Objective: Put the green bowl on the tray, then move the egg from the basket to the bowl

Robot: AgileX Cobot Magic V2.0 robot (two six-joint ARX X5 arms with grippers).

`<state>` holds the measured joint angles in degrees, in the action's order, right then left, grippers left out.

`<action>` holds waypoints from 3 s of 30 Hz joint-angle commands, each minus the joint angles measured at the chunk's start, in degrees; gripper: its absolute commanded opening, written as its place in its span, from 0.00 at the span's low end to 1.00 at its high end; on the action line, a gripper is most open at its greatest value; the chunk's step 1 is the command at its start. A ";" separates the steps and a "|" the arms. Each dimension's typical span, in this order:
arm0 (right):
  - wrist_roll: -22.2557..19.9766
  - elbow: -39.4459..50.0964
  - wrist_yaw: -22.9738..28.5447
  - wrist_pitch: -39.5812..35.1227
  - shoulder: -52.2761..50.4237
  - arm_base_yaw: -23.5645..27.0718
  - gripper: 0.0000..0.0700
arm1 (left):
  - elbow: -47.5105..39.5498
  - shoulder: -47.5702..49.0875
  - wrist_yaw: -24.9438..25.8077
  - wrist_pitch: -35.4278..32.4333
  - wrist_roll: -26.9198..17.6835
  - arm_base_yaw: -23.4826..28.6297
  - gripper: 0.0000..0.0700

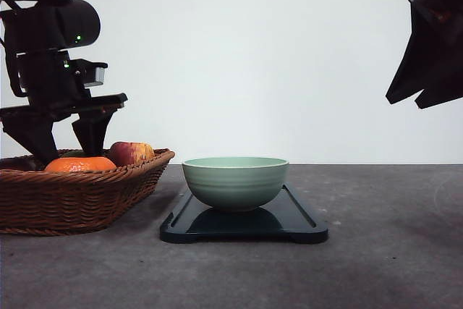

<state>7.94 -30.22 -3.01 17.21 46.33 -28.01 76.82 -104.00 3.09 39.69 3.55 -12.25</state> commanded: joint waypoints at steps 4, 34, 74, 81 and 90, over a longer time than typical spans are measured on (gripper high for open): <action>0.66 -0.09 0.09 -0.50 0.42 -0.26 0.38 | 1.51 -2.94 -0.20 -0.41 -1.00 -0.09 0.56; 0.66 -0.09 0.09 -0.44 0.42 -0.26 0.38 | 2.78 -1.17 -0.17 1.64 -0.98 -0.09 0.26; 0.66 -0.09 0.01 -0.42 0.42 -0.26 0.38 | 2.78 -2.77 2.63 -23.03 1.67 -25.56 0.26; 0.66 -0.09 0.02 -0.42 0.42 -0.26 0.38 | 2.78 -7.58 2.43 -22.85 1.68 -25.64 0.26; 0.66 -0.09 0.02 -0.42 0.42 -0.26 0.38 | 2.76 -9.25 1.25 -21.79 1.57 -25.64 0.26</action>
<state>7.97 -30.22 -3.01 17.21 46.33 -28.01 78.37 -111.79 4.66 18.11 5.17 -37.41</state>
